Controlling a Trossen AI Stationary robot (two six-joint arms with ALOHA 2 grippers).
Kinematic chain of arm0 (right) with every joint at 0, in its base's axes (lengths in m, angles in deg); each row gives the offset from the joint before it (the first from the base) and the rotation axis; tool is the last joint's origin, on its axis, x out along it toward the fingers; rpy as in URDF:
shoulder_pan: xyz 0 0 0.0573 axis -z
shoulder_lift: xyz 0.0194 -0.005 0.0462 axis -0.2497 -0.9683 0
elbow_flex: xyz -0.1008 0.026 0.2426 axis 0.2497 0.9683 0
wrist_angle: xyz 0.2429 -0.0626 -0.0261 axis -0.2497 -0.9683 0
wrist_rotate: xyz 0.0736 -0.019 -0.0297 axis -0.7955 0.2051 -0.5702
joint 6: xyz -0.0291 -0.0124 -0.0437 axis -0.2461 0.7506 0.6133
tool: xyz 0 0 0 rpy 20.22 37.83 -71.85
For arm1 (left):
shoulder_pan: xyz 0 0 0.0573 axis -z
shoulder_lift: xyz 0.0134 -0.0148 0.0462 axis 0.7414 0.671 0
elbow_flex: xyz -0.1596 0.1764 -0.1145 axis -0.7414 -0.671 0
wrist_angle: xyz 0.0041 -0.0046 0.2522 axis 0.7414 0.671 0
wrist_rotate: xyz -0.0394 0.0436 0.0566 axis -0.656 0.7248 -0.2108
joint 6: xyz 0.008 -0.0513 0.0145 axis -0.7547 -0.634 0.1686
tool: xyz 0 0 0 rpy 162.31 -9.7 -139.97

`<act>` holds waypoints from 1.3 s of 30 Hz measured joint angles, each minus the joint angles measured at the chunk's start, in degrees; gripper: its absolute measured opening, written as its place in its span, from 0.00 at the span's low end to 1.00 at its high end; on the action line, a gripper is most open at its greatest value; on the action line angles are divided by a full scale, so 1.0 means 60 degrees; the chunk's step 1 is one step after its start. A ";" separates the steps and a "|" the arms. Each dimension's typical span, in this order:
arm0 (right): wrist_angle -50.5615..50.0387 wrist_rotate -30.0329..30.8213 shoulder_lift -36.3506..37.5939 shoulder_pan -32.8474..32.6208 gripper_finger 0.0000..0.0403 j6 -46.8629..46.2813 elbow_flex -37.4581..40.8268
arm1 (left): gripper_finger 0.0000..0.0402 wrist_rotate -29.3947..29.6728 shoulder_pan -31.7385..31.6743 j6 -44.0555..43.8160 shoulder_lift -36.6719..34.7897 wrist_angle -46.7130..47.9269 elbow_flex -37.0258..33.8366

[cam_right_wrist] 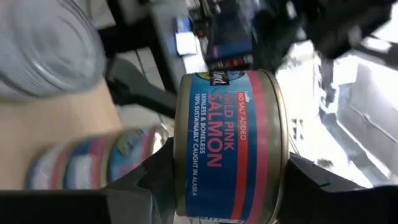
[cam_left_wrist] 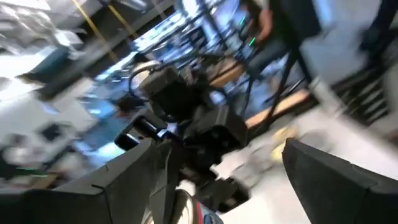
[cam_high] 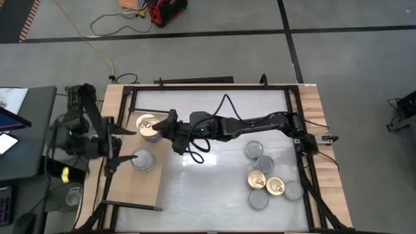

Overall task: Stack canned seafood by type on shelf
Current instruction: Stack the blue tuna can on top of the blue tuna can on the shelf

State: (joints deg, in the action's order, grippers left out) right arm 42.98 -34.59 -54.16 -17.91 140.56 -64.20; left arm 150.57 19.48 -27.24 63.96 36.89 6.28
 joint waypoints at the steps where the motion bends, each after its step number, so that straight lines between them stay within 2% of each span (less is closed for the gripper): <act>1: 0.0279 -0.0150 -0.0137 0.0035 0.55 0.0000 -0.0018 | 0.81 -0.0352 0.0000 -0.0443 -0.0257 0.0091 -0.0001; 4: 0.1086 -0.0198 -0.0536 0.0103 0.56 0.0135 -0.0010 | 0.81 -0.1203 -0.0004 -0.1388 -0.0923 0.0160 0.0002; 7: 0.1910 -0.0094 -0.0932 0.0126 0.56 0.0956 -0.0010 | 0.80 -0.1455 0.0000 -0.2152 -0.1328 0.0181 0.0014; 10: 0.2464 0.0320 -0.1114 0.0100 0.56 0.1550 -0.0010 | 0.80 -0.1401 0.0000 -0.2695 -0.1409 0.0669 0.0010; 21: 0.2529 0.0881 -0.1104 0.0288 0.56 0.1523 -0.0010 | 0.80 -0.0257 -0.0004 -0.3917 -0.1260 0.1254 0.0003; 24: 0.2195 0.1141 -0.1101 0.0286 0.56 0.1467 -0.0041 | 0.80 0.0174 -0.0007 -0.3926 -0.1253 0.1355 0.0003; 27: 0.0903 0.1559 -0.1100 0.0248 0.57 0.0835 -0.0617 | 0.80 0.0595 -0.0006 -0.3928 -0.1259 0.1289 0.0003; 32: -0.1126 0.1563 -0.1086 0.0226 0.61 -0.0218 -0.1750 | 0.80 0.0950 -0.0007 -0.3954 -0.1260 0.1282 0.0118; 39: -0.1718 0.1103 -0.1098 0.0239 0.66 0.0052 -0.2014 | 0.80 0.0945 -0.0005 -0.3947 -0.1253 0.1286 0.0181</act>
State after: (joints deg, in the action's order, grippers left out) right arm 32.68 -27.97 -60.74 -16.47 140.87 -76.29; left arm 156.24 19.45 -50.92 56.44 44.61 7.37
